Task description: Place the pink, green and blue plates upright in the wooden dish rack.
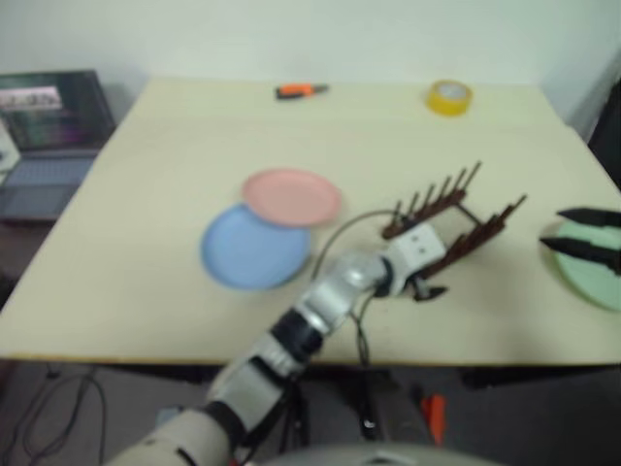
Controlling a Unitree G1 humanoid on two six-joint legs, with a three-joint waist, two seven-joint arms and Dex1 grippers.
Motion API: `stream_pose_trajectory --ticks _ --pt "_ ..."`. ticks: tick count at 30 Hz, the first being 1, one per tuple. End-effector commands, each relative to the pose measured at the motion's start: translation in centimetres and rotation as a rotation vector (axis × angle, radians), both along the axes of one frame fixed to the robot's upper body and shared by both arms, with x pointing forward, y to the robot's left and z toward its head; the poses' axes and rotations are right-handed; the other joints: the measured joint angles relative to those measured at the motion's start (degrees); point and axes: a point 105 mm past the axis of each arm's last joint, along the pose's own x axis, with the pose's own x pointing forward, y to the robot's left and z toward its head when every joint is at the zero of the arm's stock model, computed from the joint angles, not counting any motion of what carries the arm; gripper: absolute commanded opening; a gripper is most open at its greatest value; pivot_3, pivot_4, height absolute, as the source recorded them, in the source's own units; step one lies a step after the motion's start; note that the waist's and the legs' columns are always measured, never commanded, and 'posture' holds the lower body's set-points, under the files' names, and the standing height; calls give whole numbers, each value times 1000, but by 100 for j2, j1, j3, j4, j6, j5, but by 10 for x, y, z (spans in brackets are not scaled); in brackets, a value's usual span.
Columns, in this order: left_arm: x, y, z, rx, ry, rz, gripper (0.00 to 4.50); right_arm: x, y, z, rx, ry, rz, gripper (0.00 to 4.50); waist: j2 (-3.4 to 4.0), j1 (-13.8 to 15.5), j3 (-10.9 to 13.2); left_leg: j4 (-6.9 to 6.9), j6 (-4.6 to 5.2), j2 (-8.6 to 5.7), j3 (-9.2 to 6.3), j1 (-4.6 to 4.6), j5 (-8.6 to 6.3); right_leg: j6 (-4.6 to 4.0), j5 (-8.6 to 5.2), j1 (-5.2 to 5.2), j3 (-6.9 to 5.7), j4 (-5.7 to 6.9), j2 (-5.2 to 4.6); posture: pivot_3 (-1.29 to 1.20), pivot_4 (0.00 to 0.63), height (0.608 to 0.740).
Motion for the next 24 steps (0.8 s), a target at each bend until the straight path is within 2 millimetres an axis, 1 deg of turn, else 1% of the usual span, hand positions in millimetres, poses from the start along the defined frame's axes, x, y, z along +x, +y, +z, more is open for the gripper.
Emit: stream_pose_trajectory --ticks 1,7,8,9,10,13,15,20,24 --pt "0 -7 10 -18 -46 -16 3856 -4 1 15 4 -60 0 3262 -3 -5 2 -1 0 0 0 0 0 0 0 0 0 0 0 0 150 740" --pt "5 -5 5 -4 -35 0 1675 -6 0 15 7 -64 -15 3262 0 2 0 1 0 0 -4 1 0 -1 -1 0 -3 2 0 0 150 740" --pt "6 -4 4 -3 -34 3 1342 -6 0 15 7 -64 -16 3262 0 6 0 1 0 0 -4 1 0 -1 -1 0 -3 2 0 0 150 740" --pt "7 -4 4 -2 -34 6 1106 -6 0 15 7 -65 -17 3262 0 6 0 1 0 -1 -4 1 0 -1 -1 0 -4 1 -1 0 150 740" --pt "9 -2 4 -1 -35 7 1008 -5 0 15 8 -67 -18 3262 -1 6 0 1 0 -2 -4 0 0 -1 -1 0 -4 0 -1 0 150 740" --pt "15 6 6 10 -49 -2 1008 -3 1 15 10 -75 -18 3262 -1 3 1 -1 0 -3 -3 -1 0 -1 -1 0 -3 -3 -3 0 150 740" --pt "20 12 10 7 -50 -7 1008 -1 1 15 14 -83 -19 3262 -1 -6 1 -2 0 -2 -3 -1 0 -1 -1 -1 -4 -2 -1 0 150 740" --pt "37 29 33 1 -85 -70 1008 2 4 12 27 -101 -18 3262 0 -7 1 -3 0 -1 -4 -1 0 -2 -1 -6 -5 2 3 0 150 740" --pt "42 35 42 21 -111 -143 1008 2 4 11 34 -110 -23 3262 9 3 -4 -4 0 -2 -1 -10 0 -1 -1 -8 -3 -3 -1 0 150 740"
